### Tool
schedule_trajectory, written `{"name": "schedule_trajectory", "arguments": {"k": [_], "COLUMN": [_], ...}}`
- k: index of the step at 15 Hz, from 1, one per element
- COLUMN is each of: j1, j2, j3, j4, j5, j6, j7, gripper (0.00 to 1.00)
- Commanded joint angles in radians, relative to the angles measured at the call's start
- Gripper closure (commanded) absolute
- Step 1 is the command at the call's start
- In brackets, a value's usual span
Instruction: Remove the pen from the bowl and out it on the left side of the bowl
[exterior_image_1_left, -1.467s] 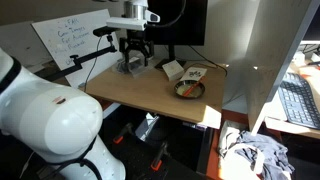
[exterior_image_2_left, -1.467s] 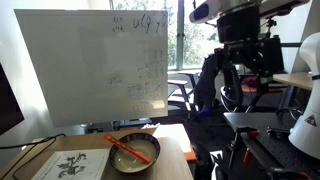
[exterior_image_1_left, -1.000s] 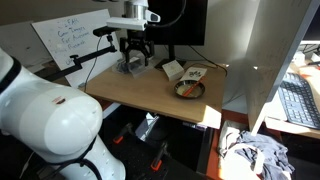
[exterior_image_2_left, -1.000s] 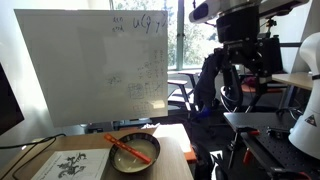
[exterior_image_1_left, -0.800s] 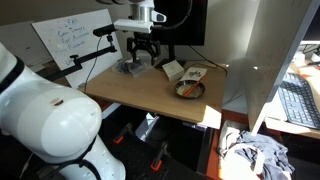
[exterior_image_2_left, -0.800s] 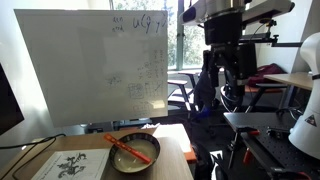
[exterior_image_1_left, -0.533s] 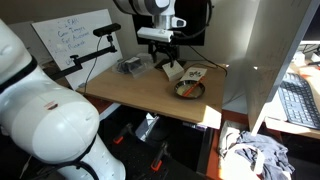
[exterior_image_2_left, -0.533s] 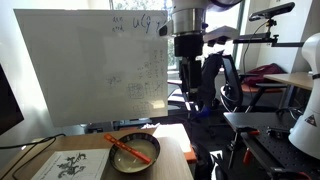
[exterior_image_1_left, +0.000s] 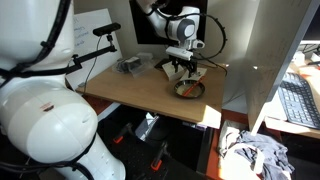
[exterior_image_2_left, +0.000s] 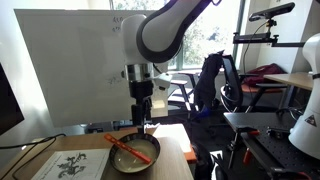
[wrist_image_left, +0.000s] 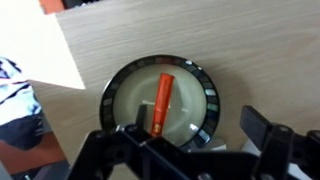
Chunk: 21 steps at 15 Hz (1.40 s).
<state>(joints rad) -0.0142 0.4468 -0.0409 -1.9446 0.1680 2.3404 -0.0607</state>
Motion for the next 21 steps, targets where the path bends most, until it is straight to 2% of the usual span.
{"name": "schedule_trajectory", "arguments": {"k": [1, 7, 14, 15, 21], "j1": [-0.018, -0.026, -0.052, -0.054, -0.050], "j2": [0.163, 0.345, 0.432, 0.440, 0.466], "j3": [0.015, 0.013, 0.022, 0.020, 0.021], "j4": [0.196, 0.388, 0.440, 0.443, 0.455], "j5": [0.022, 0.031, 0.058, 0.061, 0.048], "j6": [-0.052, -0.067, -0.074, -0.075, -0.078], "j7": [0.100, 0.203, 0.229, 0.231, 0.212], "gripper": [0.00, 0.00, 0.05, 0.21, 0.67]}}
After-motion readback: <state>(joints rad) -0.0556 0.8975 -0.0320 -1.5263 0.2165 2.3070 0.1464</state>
